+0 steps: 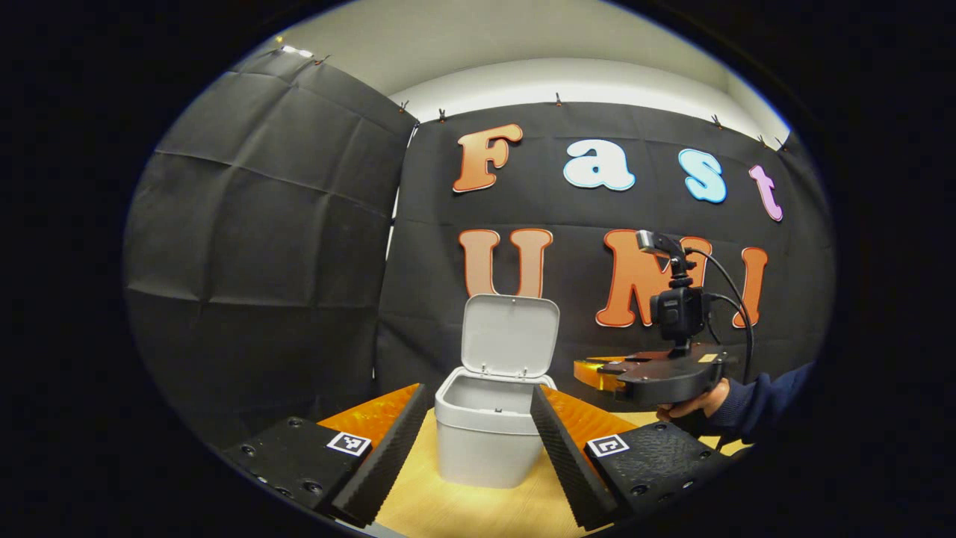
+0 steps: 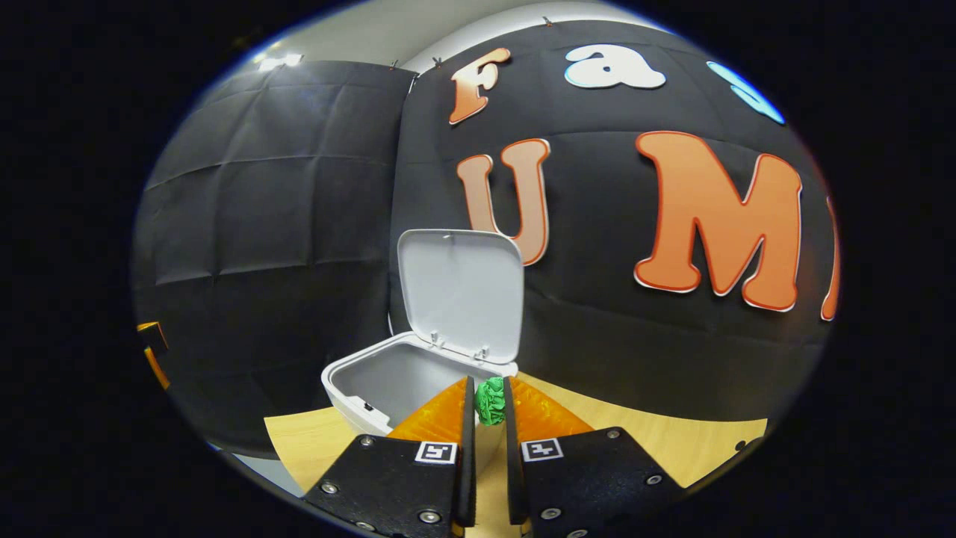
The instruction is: Press the lid of the desktop garbage bin to open it, pick up the crumpled paper on the desktop and throw it into the bin, then pick up the pop can on the desktop and drop it into the bin, and finally close the garbage bin lid.
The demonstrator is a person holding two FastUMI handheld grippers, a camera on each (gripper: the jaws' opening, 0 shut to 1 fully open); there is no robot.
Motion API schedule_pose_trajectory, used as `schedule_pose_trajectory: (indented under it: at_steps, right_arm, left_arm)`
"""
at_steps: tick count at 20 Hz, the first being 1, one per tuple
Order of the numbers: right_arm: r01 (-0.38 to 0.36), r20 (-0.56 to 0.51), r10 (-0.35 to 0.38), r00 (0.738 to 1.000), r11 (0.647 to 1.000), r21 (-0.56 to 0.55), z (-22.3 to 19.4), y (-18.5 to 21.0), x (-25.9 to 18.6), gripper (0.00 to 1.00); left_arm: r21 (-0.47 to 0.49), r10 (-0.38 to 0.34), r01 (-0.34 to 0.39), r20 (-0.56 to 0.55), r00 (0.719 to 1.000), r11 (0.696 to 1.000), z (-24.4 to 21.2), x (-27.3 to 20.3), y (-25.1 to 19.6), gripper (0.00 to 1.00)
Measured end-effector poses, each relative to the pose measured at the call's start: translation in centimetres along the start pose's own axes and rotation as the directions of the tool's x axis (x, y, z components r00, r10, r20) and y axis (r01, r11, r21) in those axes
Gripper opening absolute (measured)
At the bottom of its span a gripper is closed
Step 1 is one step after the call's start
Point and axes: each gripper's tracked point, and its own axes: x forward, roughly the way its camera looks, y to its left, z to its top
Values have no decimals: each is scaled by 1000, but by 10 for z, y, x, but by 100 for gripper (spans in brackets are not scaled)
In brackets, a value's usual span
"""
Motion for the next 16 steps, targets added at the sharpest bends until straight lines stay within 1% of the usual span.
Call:
schedule_pose_trajectory:
  at_steps: [2,6,8,10,11,12,13,14,15,16]
  right_arm:
    - [-13,-8,13,1000,1000,-9,-2,14,21,17]
    - [0,-38,0,999,1000,-18,-14,25,58,17]
    - [11,-51,-11,999,1000,1,-18,25,70,18]
    - [17,-57,-15,998,999,30,-20,24,79,22]
    - [18,-53,-16,998,999,47,-19,23,80,39]
    - [14,-40,-11,999,998,58,-16,24,80,33]
    - [8,-23,-7,1000,998,67,-12,23,80,48]
    - [-9,-2,10,1000,997,77,-6,27,78,45]
    - [-16,9,16,1000,997,78,-4,29,75,59]
    - [-13,22,11,1000,997,75,-2,27,71,73]
  left_arm:
    - [-1,22,-22,2,1000,1000,0,-3,10,89]
    - [0,63,-63,3,998,998,-2,-7,28,89]
    - [1,87,-87,0,996,996,-2,-9,39,89]
    - [1,109,-109,-1,994,994,-2,-10,47,89]
    - [1,117,-117,0,993,993,-2,-11,52,89]
    - [3,124,-124,0,992,992,-2,-11,56,89]
    - [3,123,-123,-1,992,992,-3,-10,57,89]
    - [4,121,-121,-2,993,993,-3,-8,55,90]
    - [5,113,-113,-3,994,994,-4,-4,52,89]
    - [5,102,-102,-6,995,995,-5,-2,48,92]
